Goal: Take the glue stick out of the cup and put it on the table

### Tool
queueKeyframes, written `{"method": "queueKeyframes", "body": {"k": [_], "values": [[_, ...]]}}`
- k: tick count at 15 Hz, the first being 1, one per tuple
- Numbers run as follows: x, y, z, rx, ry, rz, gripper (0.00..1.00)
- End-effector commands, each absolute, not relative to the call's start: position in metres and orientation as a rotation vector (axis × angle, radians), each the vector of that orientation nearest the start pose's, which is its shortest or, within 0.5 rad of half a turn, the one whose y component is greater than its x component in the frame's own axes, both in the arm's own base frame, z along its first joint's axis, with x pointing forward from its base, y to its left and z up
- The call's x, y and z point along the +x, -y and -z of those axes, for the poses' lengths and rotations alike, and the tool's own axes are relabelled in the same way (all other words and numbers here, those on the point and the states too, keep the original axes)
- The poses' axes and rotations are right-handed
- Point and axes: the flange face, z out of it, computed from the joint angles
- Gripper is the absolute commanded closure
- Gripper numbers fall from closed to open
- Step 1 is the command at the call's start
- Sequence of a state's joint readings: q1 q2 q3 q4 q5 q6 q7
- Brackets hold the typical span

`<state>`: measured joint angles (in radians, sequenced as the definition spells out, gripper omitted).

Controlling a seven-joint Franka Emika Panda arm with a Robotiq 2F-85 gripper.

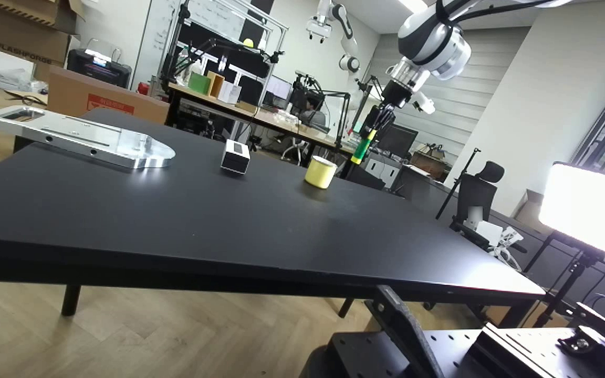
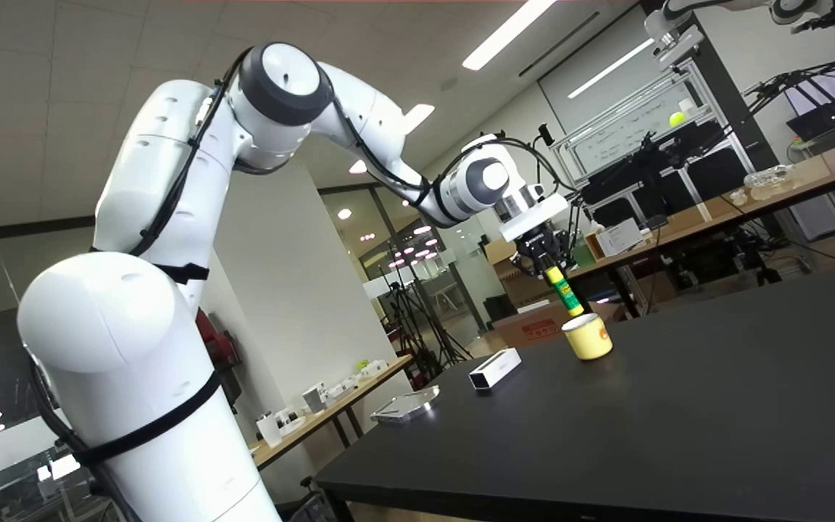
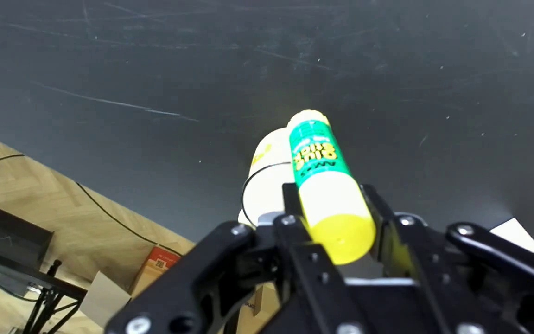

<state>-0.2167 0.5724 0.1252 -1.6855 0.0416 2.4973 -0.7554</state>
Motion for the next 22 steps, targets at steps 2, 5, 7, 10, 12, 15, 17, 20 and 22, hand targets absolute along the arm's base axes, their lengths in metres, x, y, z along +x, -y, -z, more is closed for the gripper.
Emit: {"method": "queueKeyframes", "body": {"k": [2,5,7,10,12,15,17,20,22], "values": [[0.627,0.076,-0.296,-2.957,0.980,0.391,0.91],[0.598,0.076,-0.290,-2.936,1.006,0.359,0.91],[0.586,0.076,-0.285,-2.929,1.010,0.339,0.91],[0.586,0.072,-0.275,-2.921,1.024,0.317,0.91],[0.596,0.068,-0.268,-2.914,1.034,0.315,0.91],[0.610,0.058,-0.259,-2.909,1.040,0.306,0.91],[0.619,0.051,-0.251,-2.902,1.055,0.295,0.91],[0.632,0.042,-0.239,-2.881,1.076,0.297,0.91],[0.640,0.038,-0.233,-2.874,1.086,0.301,0.91]]}}
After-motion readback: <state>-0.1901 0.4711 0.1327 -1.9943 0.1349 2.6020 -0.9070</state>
